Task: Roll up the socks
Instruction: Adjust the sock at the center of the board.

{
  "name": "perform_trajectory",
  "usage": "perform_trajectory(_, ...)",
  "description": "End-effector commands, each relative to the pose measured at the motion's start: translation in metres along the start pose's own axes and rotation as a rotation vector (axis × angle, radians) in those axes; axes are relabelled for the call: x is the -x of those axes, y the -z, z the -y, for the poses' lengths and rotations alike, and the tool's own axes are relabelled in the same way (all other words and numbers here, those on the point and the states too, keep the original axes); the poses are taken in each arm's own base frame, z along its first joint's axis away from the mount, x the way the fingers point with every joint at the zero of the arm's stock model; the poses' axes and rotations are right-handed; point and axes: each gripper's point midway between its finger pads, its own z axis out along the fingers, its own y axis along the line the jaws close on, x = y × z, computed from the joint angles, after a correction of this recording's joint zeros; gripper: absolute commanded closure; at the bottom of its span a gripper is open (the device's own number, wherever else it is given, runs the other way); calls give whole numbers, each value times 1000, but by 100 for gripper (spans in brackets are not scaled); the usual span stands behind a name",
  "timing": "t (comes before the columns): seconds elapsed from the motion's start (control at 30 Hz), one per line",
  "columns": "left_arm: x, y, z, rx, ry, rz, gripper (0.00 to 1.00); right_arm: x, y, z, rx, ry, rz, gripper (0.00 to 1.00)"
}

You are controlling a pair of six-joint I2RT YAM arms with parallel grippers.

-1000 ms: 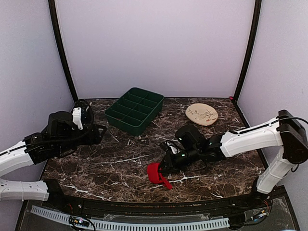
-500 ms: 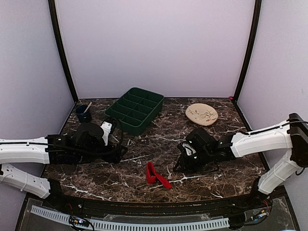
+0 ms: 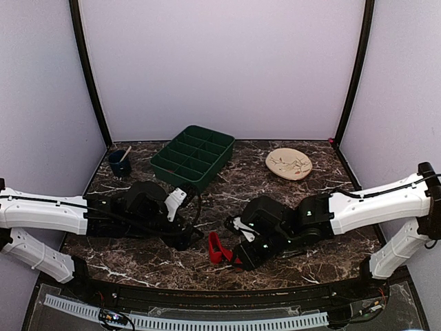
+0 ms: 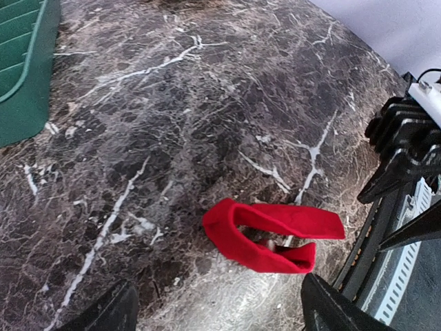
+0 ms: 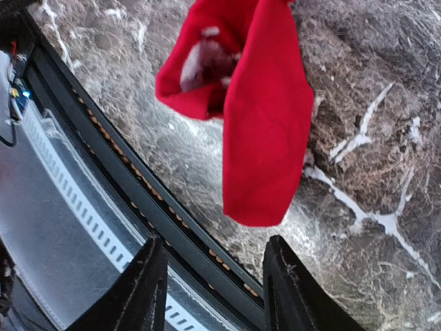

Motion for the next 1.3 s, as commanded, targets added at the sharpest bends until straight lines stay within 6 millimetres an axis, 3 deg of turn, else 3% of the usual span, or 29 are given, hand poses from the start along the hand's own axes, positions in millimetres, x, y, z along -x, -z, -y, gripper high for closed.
perform_trajectory(0.0, 11, -2, 30, -126, -47, -3, 16, -9, -6, 13, -168, 123, -14, 55)
perform_trajectory(0.2, 3, -13, 38, -137, -49, -71, 16, -16, -14, 25, -279, 179, -13, 55)
perform_trajectory(0.53, -8, -35, 37, -93, -46, -167, 16, -17, -33, 25, -281, 220, -4, 56)
perform_trajectory(0.87, -20, -41, 32, -66, -30, -208, 26, -18, -35, 24, -280, 242, -7, 59)
perform_trajectory(1.27, -34, -49, 31, -68, -31, -260, 44, -16, -20, 7, -256, 236, 18, 55)
